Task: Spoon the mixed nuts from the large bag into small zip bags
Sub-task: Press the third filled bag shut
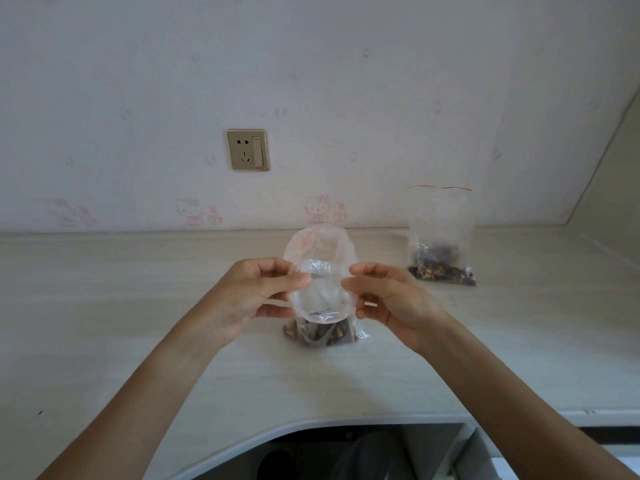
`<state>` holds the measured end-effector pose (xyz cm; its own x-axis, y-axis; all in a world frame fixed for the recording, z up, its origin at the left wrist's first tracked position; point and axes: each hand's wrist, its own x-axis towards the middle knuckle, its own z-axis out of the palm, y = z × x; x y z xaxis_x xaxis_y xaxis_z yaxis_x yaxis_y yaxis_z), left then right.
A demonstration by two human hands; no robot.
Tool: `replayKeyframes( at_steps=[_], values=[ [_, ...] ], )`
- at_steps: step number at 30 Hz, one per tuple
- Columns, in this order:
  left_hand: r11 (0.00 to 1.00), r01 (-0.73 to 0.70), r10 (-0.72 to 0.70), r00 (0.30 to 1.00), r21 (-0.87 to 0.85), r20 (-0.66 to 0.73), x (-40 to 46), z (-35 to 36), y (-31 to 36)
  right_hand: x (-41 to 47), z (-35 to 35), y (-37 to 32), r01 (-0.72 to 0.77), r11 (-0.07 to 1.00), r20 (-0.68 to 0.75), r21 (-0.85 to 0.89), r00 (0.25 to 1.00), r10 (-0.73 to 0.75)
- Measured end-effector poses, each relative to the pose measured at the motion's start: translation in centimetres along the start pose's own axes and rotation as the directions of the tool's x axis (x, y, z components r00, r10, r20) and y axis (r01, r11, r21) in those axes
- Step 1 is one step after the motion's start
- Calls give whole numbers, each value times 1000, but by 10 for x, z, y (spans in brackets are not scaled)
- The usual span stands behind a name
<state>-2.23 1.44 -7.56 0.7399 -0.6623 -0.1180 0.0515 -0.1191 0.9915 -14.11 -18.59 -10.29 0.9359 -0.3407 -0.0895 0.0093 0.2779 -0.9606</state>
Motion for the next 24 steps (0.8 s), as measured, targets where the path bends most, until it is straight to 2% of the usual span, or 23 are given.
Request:
replayKeyframes(
  at_steps=[1,2,3,4,5,6,7,8,9,10,11,12,14,15,16,18,20,24],
  values=[
    [999,-36,38,998,39,-48,1,-1,2,-1,0,-4,97,979,-59,-179,992,-109],
    [991,-81,92,990,107,-107,3,-3,4,-2,1,-9,193,904,-84,-383,967,-242],
    [970,-127,164,972,206,-171,5,-4,6,-4,3,-13,266,779,-67,-568,928,-366],
    [922,-174,261,940,347,-221,7,-5,9,-4,6,-16,315,631,-17,-709,887,-461],
    [833,-213,374,896,510,-237,7,-5,12,-4,9,-17,339,490,37,-803,849,-527],
    [711,-232,478,852,664,-214,6,-4,14,-3,12,-17,347,393,74,-852,821,-566],
    [580,-221,547,819,784,-174,5,-2,15,-4,15,-17,342,356,81,-870,809,-582],
    [478,-188,571,809,858,-141,3,-1,16,-3,16,-18,319,375,54,-870,819,-571],
    [419,-140,559,818,897,-133,2,0,17,-3,15,-18,271,430,8,-861,853,-522],
    [407,-85,514,844,909,-152,1,-1,18,-3,13,-19,210,502,-44,-839,894,-447],
    [443,-39,441,879,895,-181,1,-2,19,-4,10,-19,140,589,-96,-796,932,-351],
    [548,-13,341,917,836,-209,1,-3,19,-4,7,-19,73,698,-135,-713,961,-239],
    [854,28,85,978,519,-193,0,-5,18,-6,0,-20,-34,886,-133,-463,991,-31],
    [943,61,-19,991,327,-131,-2,-6,18,-6,-3,-20,-72,938,-85,-340,995,45],
    [981,89,-83,996,170,-43,-2,-9,18,-5,-6,-19,-103,971,-22,-218,995,100],
    [989,134,-124,983,-61,136,-1,-15,14,-3,-9,-16,-161,987,85,26,984,159],
    [965,165,-118,967,-206,225,1,-21,8,-1,-8,-11,-198,960,139,198,975,172],
    [938,160,-82,964,-306,253,3,-22,-6,3,-4,3,-151,952,174,264,979,107]
  ],
)
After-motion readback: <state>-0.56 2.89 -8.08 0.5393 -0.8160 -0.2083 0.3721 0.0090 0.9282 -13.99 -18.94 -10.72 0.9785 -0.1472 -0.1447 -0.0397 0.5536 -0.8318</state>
